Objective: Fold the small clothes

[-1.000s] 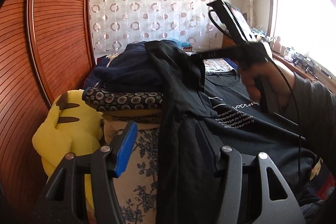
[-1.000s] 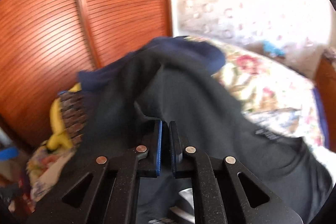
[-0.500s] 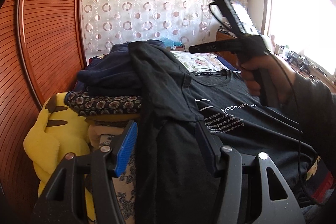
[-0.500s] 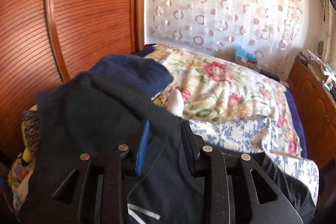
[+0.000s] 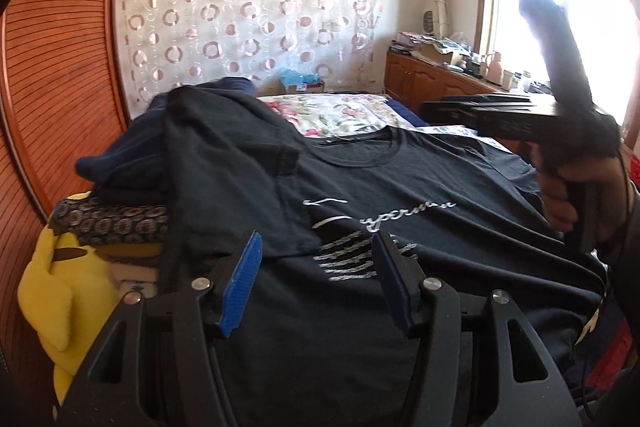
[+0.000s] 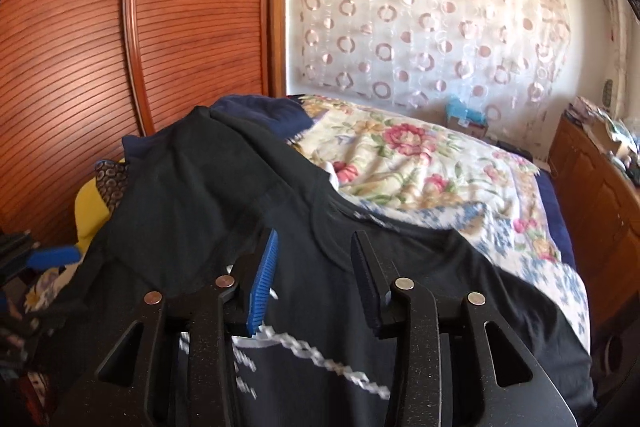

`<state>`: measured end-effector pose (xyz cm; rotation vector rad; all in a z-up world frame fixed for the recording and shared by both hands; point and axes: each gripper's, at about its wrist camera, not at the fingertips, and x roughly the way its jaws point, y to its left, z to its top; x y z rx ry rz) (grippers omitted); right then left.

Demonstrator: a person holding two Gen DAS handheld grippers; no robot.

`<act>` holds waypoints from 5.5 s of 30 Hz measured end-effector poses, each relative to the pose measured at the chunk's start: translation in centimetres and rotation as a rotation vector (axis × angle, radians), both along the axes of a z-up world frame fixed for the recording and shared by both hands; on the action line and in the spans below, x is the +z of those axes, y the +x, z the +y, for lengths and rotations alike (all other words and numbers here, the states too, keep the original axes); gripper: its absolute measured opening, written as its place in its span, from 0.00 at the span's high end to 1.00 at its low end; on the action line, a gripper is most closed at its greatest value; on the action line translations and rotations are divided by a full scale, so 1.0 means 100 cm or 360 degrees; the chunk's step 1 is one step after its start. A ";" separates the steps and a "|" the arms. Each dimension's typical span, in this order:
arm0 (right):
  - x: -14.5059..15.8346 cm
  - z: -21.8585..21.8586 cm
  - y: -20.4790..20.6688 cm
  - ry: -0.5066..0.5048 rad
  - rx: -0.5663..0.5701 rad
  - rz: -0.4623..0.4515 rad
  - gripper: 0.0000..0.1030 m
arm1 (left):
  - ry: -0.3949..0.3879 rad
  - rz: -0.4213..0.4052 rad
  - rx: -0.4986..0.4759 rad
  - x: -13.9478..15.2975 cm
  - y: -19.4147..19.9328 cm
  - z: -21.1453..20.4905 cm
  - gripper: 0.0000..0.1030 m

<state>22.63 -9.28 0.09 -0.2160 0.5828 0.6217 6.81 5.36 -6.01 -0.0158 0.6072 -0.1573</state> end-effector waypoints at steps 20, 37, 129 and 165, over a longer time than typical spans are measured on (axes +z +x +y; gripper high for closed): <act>-0.058 -0.225 -0.038 -0.0067 -0.0627 0.0150 0.44 | 0.0093 0.0248 -0.0140 -0.037 0.049 -0.047 0.45; -0.089 -0.330 0.004 -0.0033 -0.0844 0.0445 0.44 | 0.0169 0.0425 -0.0256 -0.059 0.065 -0.064 0.40; -0.032 -0.083 0.043 -0.0048 -0.0083 0.0280 0.65 | 0.0069 0.0158 -0.0128 0.004 0.008 -0.017 0.14; -0.078 -0.124 -0.087 -0.0126 0.0093 0.0386 0.99 | -0.0010 0.0134 -0.0182 0.007 -0.009 -0.039 0.14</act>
